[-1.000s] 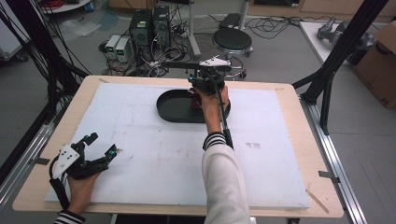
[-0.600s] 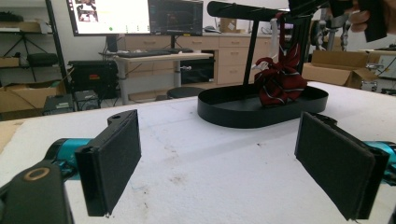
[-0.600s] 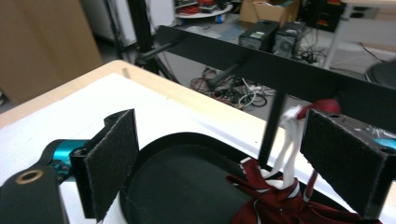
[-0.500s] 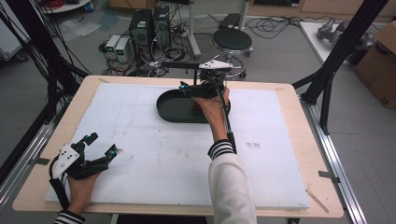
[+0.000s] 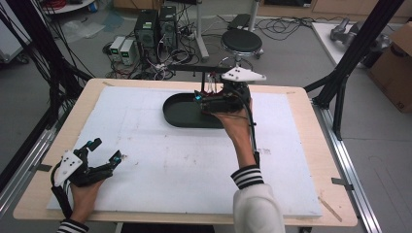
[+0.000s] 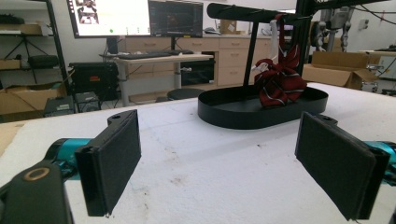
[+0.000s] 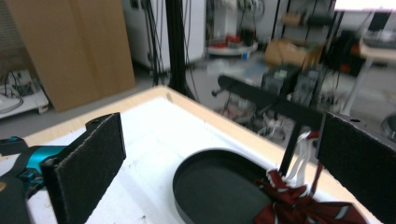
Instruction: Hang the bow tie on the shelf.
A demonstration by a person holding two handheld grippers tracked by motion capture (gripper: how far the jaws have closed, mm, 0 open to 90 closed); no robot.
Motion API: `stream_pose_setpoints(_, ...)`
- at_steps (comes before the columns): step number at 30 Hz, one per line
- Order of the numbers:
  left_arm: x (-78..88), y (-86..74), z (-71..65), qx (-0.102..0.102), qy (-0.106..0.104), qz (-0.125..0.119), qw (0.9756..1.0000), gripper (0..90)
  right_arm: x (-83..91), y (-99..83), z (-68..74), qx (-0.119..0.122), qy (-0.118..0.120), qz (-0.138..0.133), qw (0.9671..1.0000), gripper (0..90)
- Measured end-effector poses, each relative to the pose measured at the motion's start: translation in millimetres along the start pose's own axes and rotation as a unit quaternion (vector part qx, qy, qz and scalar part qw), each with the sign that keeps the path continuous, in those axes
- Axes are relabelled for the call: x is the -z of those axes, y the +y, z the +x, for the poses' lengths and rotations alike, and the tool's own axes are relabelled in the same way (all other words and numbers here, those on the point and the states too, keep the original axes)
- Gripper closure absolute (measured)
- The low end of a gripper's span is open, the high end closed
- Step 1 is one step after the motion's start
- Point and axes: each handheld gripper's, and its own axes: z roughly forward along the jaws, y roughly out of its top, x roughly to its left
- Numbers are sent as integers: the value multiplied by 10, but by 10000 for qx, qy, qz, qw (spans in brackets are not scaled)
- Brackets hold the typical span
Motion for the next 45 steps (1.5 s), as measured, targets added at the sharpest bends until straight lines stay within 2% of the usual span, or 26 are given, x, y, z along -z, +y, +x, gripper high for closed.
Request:
stream_pose_setpoints(7,0,-1,-2,-1,4,-13,10000,147,458,-229,2,32,-69,-122,9999,5)
stream_pose_setpoints(9,0,0,-3,-4,3,-11,10000,147,618,-359,-1,132,-230,-140,9996,5)
stream_pose_setpoints(10,0,0,-2,-9,5,-2,10000,147,717,-461,-6,191,-327,-157,9992,5)
stream_pose_setpoints(13,0,0,-2,-9,5,-4,10000,147,909,-740,-15,72,-447,-216,9987,5)
stream_pose_setpoints(17,8,-2,-15,-39,32,-74,10000,147,1110,-1234,11,-27,-795,-545,9953,5)
stream_pose_setpoints(22,21,-2,-16,-49,68,-84,9999,147,1203,-1670,1,-211,-947,-762,9924,6)
stream_pose_setpoints(29,35,-2,-22,-53,86,-101,9999,147,1255,-2027,-39,-256,-1090,-748,9909,5)
stream_pose_setpoints(33,30,-1,-21,-17,99,-86,9999,147,1213,-2108,-55,-319,-1097,-584,9917,5)
stream_pose_setpoints(36,29,-2,-20,0,103,-92,9999,147,1190,-2135,-51,-273,-1125,-478,9921,5)
stream_pose_setpoints(41,31,-3,-19,-4,109,-86,9999,147,1213,-2149,-74,-382,-1172,-570,9907,5)
stream_pose_setpoints(45,29,-2,-16,1,107,-77,9999,147,1209,-2150,-62,-322,-1180,-552,9910,5)
